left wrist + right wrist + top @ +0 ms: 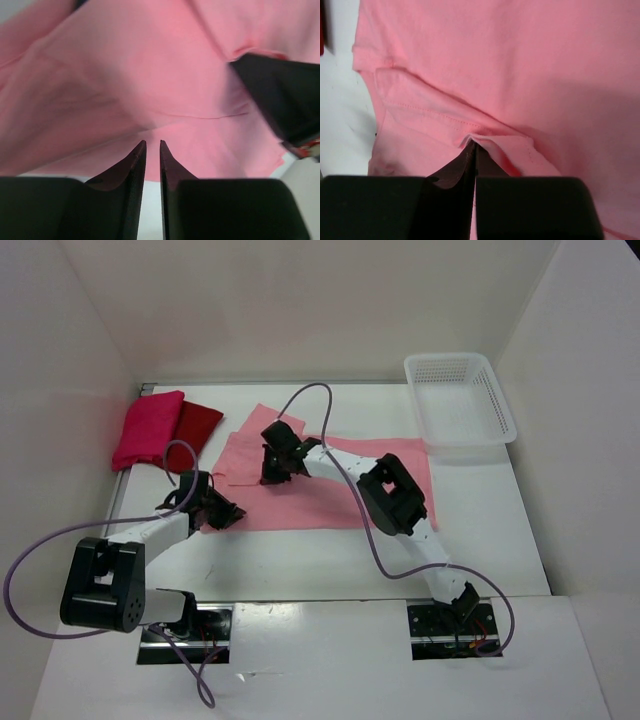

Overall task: Fold and stack the t-shirts
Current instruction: Fold the flattened tshirt in 1/3 of the way

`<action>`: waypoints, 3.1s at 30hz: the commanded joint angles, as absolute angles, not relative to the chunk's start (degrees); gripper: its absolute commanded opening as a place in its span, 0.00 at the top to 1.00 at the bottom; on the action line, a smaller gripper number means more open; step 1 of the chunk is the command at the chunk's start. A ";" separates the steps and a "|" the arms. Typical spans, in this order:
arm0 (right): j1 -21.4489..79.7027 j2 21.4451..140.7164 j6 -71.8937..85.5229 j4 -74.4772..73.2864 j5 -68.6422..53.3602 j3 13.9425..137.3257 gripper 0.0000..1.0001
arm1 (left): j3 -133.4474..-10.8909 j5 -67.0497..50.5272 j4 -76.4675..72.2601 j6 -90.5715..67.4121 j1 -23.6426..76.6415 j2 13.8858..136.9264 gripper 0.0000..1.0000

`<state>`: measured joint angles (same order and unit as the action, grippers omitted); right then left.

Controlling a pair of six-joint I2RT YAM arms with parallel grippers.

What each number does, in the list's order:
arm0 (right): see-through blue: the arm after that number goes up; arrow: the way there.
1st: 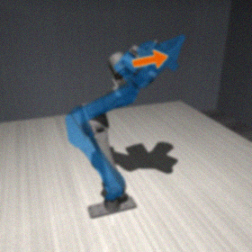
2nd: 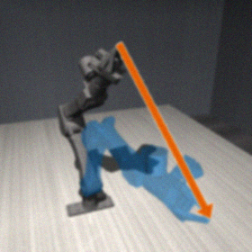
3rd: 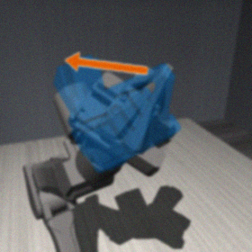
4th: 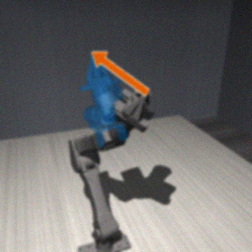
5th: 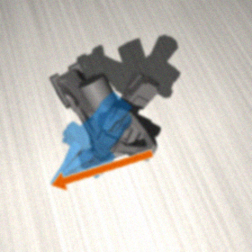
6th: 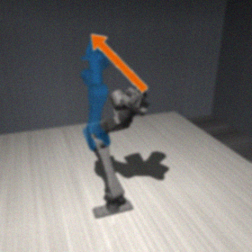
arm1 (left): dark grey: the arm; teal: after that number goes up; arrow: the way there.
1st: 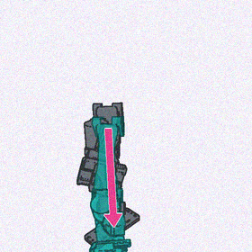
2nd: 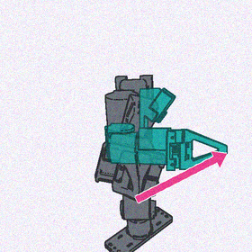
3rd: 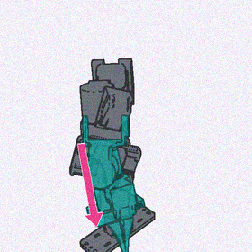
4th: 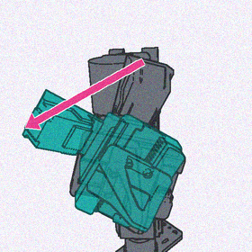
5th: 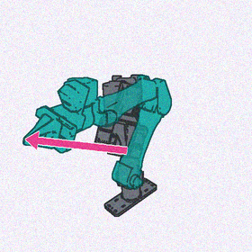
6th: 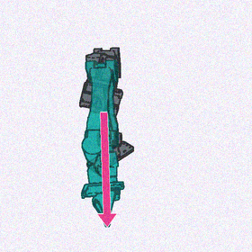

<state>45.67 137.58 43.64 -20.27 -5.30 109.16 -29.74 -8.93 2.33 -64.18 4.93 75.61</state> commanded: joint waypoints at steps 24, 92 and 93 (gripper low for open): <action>39.11 106.19 49.04 -5.46 -1.85 76.65 0.97 | -48.41 -5.63 2.98 -60.47 4.83 92.00 0.87; 52.21 91.07 57.30 -14.84 -5.62 40.52 1.00 | -19.08 -18.19 20.47 -61.08 8.09 64.95 0.89; 52.73 90.27 57.30 -15.55 -5.62 40.52 1.00 | -18.55 -18.19 20.48 -61.08 8.09 63.65 0.89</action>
<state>50.76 91.94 55.61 -8.73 -3.97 43.11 -20.47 -17.89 13.52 -59.88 7.68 65.23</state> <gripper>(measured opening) 0.002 0.109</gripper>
